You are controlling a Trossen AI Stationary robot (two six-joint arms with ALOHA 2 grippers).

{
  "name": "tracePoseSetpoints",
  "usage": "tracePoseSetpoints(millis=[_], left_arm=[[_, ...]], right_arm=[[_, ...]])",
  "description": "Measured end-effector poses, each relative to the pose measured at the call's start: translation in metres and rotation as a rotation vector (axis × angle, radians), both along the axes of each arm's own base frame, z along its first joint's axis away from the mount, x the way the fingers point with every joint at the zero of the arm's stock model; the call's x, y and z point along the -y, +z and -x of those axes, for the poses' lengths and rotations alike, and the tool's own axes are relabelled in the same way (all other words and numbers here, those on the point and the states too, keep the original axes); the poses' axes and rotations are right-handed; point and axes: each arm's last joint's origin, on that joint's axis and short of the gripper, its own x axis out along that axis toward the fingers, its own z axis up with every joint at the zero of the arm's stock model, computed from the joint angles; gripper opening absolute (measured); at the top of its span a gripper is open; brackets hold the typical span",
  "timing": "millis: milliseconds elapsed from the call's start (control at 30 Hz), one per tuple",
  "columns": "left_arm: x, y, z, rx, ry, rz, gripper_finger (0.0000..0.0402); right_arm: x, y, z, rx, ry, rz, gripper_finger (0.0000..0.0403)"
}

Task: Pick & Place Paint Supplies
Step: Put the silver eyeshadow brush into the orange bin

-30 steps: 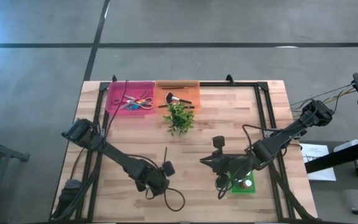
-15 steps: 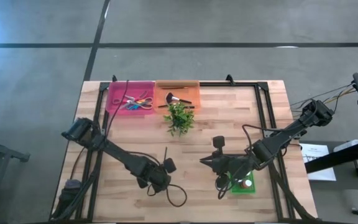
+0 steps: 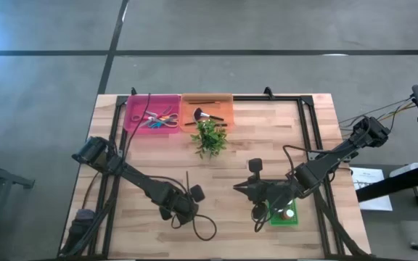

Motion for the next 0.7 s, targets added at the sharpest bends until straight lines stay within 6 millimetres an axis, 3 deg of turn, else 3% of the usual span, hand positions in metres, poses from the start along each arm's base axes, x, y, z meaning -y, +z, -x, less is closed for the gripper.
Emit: tracePoseSetpoints(millis=[533,700], left_arm=[[-0.008,-0.0083,-0.0103,-0.013,0.024,0.069,0.0069],[-0.0082,-0.0088,-0.0104,-0.023,0.037,0.089,0.0052]], right_arm=[[0.0001,-0.0001,0.0,-0.001,-0.002,-0.003,0.0022],[0.0001,-0.0001,0.0,-0.001,-0.004,-0.006,0.0022]])
